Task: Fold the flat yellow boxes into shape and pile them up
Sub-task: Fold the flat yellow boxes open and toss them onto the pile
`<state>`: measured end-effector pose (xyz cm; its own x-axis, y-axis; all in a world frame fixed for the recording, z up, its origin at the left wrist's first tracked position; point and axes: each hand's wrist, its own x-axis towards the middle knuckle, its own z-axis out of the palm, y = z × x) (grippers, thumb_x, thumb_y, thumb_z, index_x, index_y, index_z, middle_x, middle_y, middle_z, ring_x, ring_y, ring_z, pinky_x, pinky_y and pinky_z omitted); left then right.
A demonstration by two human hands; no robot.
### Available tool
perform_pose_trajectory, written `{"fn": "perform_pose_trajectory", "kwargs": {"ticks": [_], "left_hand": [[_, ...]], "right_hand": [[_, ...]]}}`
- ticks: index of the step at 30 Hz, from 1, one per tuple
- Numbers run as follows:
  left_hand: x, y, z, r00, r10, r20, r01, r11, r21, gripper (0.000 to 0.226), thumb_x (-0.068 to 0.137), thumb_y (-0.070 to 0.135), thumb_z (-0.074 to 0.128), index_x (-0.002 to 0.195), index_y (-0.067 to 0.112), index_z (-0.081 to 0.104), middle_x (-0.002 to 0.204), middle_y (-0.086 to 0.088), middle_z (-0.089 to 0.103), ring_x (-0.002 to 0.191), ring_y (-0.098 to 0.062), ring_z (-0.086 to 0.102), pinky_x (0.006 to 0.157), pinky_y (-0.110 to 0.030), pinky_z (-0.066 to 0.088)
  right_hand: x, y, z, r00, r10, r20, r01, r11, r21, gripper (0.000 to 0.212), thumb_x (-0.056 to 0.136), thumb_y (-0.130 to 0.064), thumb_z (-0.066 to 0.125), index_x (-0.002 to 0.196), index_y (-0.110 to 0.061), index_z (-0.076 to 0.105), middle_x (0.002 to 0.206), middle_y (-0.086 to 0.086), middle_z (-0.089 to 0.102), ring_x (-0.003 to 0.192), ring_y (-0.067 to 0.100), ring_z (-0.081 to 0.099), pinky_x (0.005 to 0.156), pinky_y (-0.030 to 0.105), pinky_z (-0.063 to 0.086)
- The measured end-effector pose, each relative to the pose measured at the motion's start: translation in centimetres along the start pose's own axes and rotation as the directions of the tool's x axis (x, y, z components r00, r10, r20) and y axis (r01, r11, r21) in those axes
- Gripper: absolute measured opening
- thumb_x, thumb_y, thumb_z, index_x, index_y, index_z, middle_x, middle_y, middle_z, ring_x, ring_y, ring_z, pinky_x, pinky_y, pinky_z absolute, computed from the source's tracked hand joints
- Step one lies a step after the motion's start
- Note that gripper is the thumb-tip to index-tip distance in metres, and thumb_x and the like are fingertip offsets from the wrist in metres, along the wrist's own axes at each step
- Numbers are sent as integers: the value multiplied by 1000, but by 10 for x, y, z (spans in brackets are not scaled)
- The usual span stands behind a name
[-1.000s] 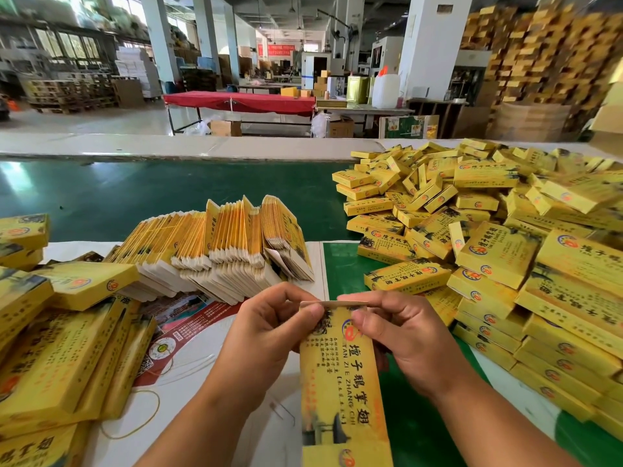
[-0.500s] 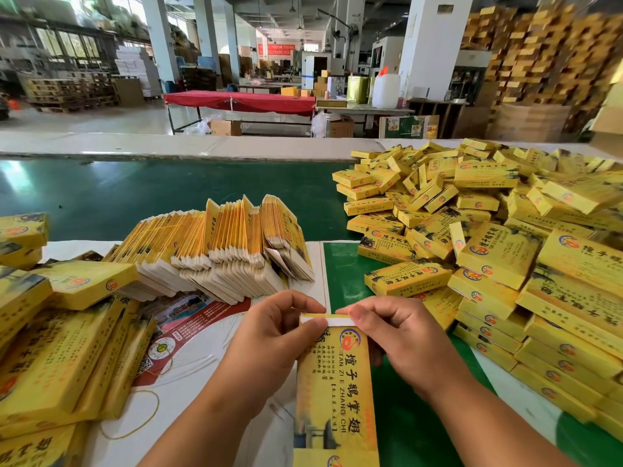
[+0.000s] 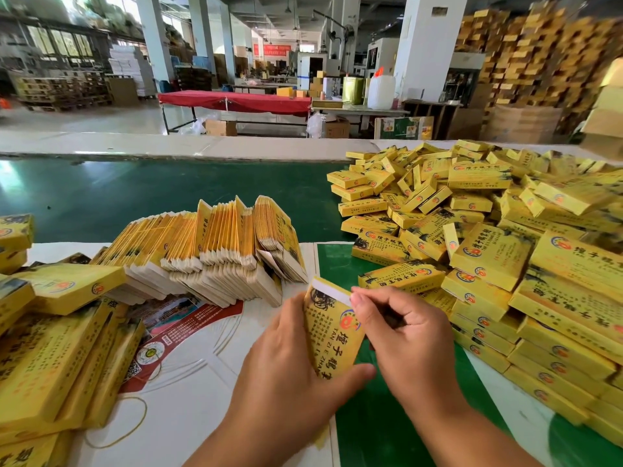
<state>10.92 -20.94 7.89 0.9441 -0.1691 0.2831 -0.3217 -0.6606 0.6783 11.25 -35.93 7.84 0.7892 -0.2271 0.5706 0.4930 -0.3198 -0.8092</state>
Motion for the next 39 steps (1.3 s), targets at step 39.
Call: {"fn": "perform_pose_trajectory", "kwargs": {"ticks": [39], "left_hand": [[3,-16,0,993,91,-72,-74,975,212,83,64,58,60,136,34,27,109,23,39,96,0,45,72,-11,33]], "right_hand": [[-1,-4,5,948,-249,196,305,886,-349,29,90,-26,64,112,-11,74,108,-7,73,97,-2,67,84,6,50]]}}
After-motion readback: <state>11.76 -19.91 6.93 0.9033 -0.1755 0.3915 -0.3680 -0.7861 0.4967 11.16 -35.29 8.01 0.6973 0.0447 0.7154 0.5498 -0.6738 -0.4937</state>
